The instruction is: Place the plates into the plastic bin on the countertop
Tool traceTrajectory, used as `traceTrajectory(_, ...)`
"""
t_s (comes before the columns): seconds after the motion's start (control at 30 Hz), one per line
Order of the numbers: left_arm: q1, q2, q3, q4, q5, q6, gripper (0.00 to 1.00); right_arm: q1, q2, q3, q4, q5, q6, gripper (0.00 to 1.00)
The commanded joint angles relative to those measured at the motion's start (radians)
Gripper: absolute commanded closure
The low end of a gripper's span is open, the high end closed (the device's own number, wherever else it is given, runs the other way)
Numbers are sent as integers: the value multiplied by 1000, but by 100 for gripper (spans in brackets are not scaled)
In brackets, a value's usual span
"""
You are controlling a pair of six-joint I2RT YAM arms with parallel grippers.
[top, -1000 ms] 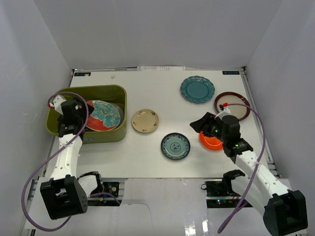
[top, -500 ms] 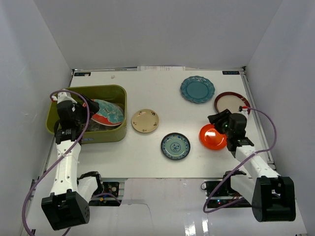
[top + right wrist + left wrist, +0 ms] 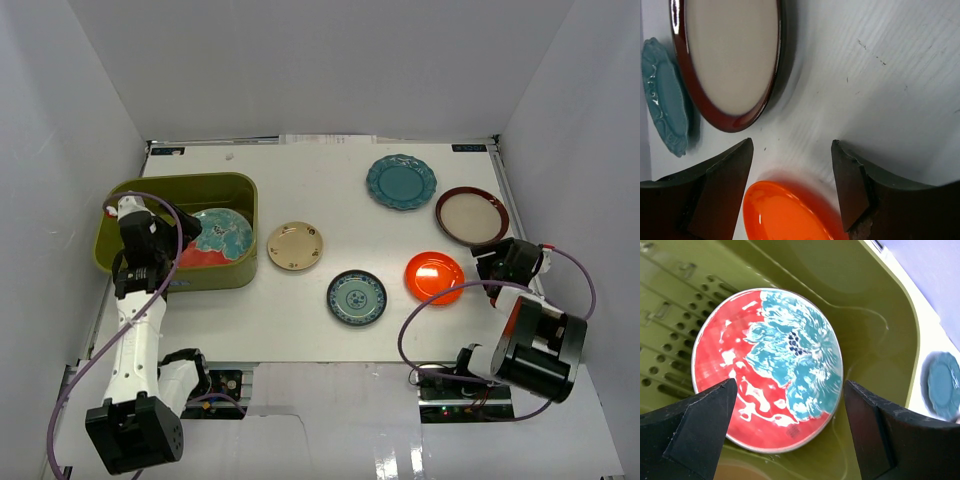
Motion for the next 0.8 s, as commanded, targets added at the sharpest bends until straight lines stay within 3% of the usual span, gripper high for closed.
traceTrajectory(0.0,-4,-15,22,-24,-133,-58,2,-11,103,77,102,-6,15,30)
traceTrajectory(0.13,-2,9,33,-73,-260,-110,2,-13,211,137,120,11,44,30)
traceTrajectory(0.2,-2,14,39,-79,-254,-117,2,-13,252,149,157,22,55,30)
traceTrajectory(0.33,-2,14,73,-72,-164,-90,2,-13,335,191,185,5,86,30)
traceTrajectory(0.4,-2,3,123,-62,-32,-50,2,-13,393,220,194,-1,106,33)
traceTrajectory(0.5,-2,-16,183,-62,188,5,2,-13,458,249,206,-27,136,50)
traceTrajectory(0.53,-2,-18,218,-62,233,10,2,-13,464,249,220,-36,144,67)
traceTrajectory(0.57,-4,-20,235,-61,282,17,2,-13,464,248,231,-53,158,75)
traceTrajectory(0.6,-4,-18,252,-59,378,21,2,-13,447,240,243,-59,167,89)
traceTrajectory(0.77,-22,-29,321,-11,574,-56,2,-10,247,116,387,-86,247,92)
